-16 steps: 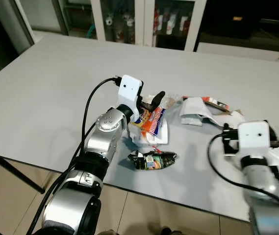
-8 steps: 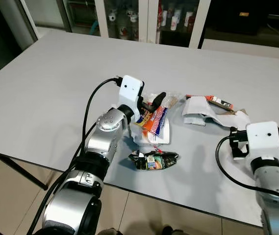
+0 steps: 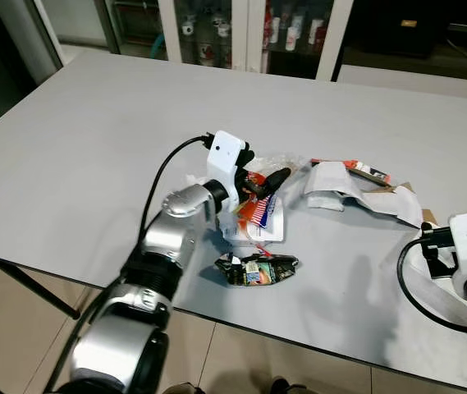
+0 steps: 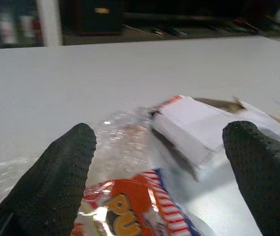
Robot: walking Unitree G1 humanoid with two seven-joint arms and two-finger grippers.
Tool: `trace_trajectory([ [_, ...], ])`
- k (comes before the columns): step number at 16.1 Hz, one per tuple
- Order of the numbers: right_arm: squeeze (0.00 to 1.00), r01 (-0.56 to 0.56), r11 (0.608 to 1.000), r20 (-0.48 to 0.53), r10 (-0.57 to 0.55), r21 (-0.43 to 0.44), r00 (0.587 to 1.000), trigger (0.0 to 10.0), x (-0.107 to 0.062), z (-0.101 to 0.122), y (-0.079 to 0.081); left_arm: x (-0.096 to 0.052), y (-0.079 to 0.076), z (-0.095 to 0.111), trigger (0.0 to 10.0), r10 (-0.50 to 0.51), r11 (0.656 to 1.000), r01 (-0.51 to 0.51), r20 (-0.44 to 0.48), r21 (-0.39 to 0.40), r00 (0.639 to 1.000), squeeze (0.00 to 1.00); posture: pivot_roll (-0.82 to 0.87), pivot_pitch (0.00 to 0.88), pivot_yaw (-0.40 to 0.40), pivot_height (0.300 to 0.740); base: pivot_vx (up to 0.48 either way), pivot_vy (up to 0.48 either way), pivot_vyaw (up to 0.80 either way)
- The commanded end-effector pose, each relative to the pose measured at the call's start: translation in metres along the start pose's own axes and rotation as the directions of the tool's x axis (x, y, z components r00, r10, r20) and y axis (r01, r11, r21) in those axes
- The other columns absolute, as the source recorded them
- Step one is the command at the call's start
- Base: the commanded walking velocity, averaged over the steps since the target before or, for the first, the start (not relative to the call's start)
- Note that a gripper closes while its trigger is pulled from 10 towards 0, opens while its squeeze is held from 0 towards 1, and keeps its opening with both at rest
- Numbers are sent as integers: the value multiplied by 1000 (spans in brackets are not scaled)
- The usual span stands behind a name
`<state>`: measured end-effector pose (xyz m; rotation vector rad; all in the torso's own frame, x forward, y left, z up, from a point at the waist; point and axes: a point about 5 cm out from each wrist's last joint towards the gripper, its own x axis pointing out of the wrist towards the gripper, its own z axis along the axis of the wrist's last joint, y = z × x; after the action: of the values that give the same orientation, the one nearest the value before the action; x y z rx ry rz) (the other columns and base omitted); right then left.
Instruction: Picking trash to rubbish bin
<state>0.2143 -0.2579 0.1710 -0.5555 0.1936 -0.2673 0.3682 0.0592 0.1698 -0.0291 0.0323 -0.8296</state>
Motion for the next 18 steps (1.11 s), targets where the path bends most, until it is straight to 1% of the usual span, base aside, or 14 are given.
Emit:
trace_trajectory([
  [1, 0, -9, 1000, 5, 9, -12, 1000, 10000, -3, 3, -5, 1, -1, 15, 10000, -79, 996, 79, 0, 43, 997, 0, 45, 83, 26, 740, 0, 0, 0],
  [2, 0, -16, 1000, 6, 16, -19, 1000, 10000, -3, 3, -5, 0, -1, 16, 10000, -106, 993, 107, -8, 47, 994, 0, 45, 84, 25, 740, 0, 0, 0],
  [3, 0, -25, 999, 7, 26, -29, 1000, 10000, -4, 4, -7, -2, -3, 20, 10000, -170, 984, 171, -30, 48, 985, 0, 46, 84, 23, 740, 0, 0, 0],
  [4, 0, -34, 999, 5, 35, -35, 999, 10000, -4, 4, -10, -5, -6, 21, 10000, -248, 967, 250, -57, 39, 967, 0, 48, 83, 19, 740, 0, 0, 0],
  [5, 0, -50, 998, -2, 50, -48, 999, 10000, -4, 2, -13, -9, -11, 23, 10000, -336, 941, 339, -86, 14, 938, 0, 49, 82, 16, 740, 0, 0, 0],
  [6, 0, -50, 998, -2, 50, -48, 999, 10000, -4, 2, -13, -9, -11, 23, 10000, -336, 941, 339, -86, 14, 938, 0, 49, 82, 16, 740, 0, 0, 0],
  [7, 0, -53, 997, -6, 52, -58, 999, 10000, -3, 1, -16, -13, -12, 21, 10000, -373, 926, 377, -110, 16, 921, 0, 51, 80, 13, 740, 0, 0, 0],
  [8, 0, -54, 997, -7, 53, -61, 999, 10000, -3, 1, -16, -13, -12, 20, 10000, -376, 925, 380, -111, 15, 920, 0, 51, 80, 13, 740, 0, 0, 0],
  [10, 0, -99, 992, -20, 98, -82, 995, 10000, -3, -1, -14, -15, -14, 22, 10000, -393, 919, 391, -94, -41, 915, 0, 51, 81, 10, 740, 0, 0, 0],
  [11, 0, -131, 986, -37, 128, -99, 991, 10000, -4, -4, -14, -16, -19, 20, 10000, -411, 912, 408, -102, -48, 906, 0, 50, 82, 10, 740, 0, 0, 0],
  [13, 0, -167, 979, -61, 161, -115, 985, 10000, -5, -9, -18, -19, -31, 10, 10000, -462, 887, 454, -122, -90, 878, 0, 46, 80, 8, 740, 0, 0, 0],
  [15, 0, -202, 971, -79, 193, -125, 978, 10000, -6, -12, -19, -25, -41, -2, 10000, -508, 861, 495, -159, -114, 847, 0, 46, 79, 6, 740, 0, 0, 0],
  [17, 0, -226, 965, -93, 214, -133, 972, 10000, -6, -14, -18, -31, -45, -16, 10000, -526, 850, 512, -213, -121, 824, 0, 49, 78, 0, 740, 0, 0, 0],
  [18, 0, -243, 960, -102, 230, -139, 968, 10000, -6, -16, -18, -33, -47, -19, 10000, -528, 849, 513, -224, -124, 819, 0, 50, 80, -2, 740, 0, 0, 0],
])
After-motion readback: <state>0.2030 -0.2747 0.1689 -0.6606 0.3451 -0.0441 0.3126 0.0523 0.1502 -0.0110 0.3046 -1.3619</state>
